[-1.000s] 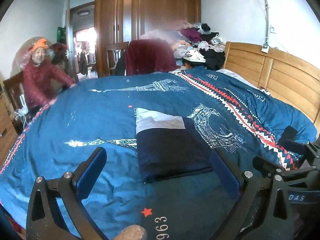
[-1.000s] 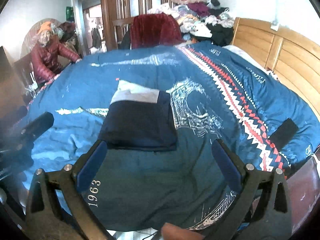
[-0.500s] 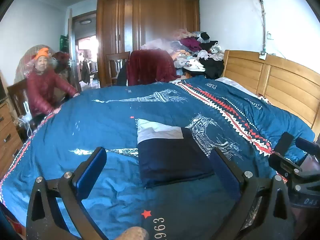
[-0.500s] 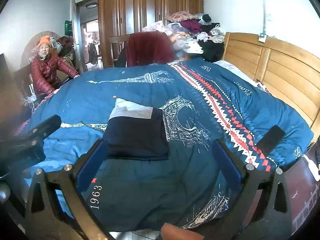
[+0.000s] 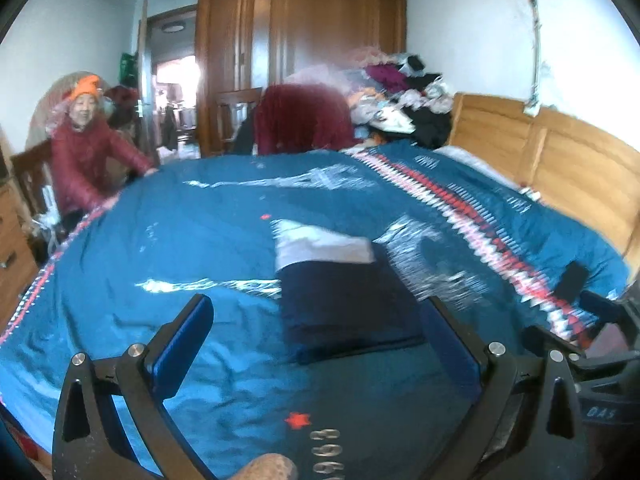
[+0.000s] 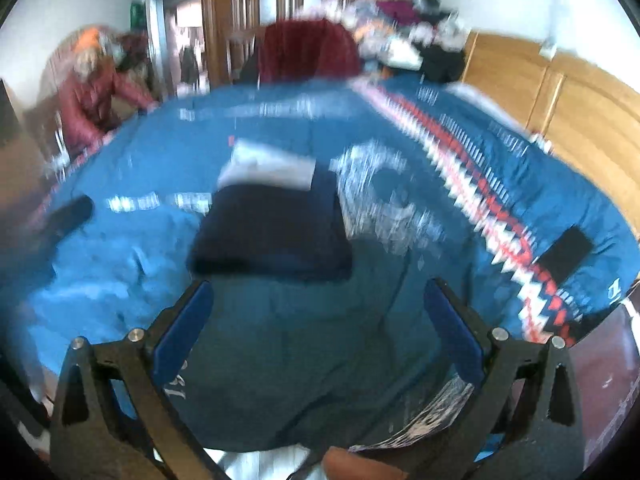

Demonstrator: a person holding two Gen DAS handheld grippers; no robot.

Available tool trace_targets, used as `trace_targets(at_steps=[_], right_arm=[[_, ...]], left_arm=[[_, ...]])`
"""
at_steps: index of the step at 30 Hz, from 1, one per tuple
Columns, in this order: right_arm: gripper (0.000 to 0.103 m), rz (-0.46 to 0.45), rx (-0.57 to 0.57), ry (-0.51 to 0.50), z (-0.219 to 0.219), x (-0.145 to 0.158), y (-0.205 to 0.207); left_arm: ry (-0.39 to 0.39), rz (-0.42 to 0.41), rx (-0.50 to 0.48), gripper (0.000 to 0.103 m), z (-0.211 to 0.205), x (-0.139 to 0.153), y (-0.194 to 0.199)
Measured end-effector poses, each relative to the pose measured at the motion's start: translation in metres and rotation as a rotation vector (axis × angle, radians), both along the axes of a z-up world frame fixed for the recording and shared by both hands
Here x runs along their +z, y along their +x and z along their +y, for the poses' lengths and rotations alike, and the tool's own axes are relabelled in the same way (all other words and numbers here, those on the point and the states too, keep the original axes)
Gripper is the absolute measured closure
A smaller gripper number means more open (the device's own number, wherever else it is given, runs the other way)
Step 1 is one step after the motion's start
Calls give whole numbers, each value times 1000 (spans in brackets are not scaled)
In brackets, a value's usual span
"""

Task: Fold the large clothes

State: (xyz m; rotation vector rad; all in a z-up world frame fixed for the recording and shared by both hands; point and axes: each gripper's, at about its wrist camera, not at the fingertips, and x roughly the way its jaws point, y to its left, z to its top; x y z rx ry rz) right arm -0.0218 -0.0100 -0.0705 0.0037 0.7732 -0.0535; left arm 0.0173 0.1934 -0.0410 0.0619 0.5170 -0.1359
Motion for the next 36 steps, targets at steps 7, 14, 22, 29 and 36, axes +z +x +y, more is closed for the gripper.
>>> trace_targets(at_steps=[7,14,22,29,36], right_arm=[[0,212,29,-22,16,-115,51],[0,247,26,-36,35,-156,97],[0,137,16,39,33,-182,104],[0,197,22,21,41,-177,129],[0,144,54,55,36,-186,140]], left_arm=[[36,248,116,0,60,-127,62],[52,339,192,0,93,-191,101],[141,352,189,0,90,-233,118],[149,378,207,0,84,-228,127],[131,358,201,0,87,-230,123]])
